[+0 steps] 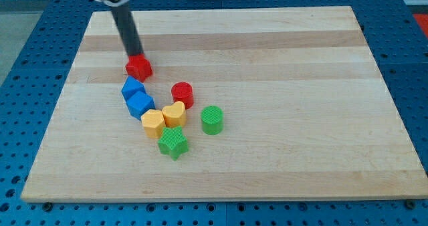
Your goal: Seperate the group of blocks
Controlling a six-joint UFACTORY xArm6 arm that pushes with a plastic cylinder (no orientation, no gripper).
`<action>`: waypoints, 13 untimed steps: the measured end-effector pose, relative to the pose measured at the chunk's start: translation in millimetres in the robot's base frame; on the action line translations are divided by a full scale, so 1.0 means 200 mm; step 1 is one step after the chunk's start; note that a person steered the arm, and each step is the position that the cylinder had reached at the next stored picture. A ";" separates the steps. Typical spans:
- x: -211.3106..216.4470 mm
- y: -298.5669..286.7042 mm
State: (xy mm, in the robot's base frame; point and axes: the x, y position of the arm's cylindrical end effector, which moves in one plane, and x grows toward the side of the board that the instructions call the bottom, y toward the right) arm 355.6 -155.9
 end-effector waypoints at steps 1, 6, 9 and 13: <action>0.02 -0.02; 0.67 0.00; 0.71 0.33; 0.57 0.20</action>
State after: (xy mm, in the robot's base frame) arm 470.1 -115.3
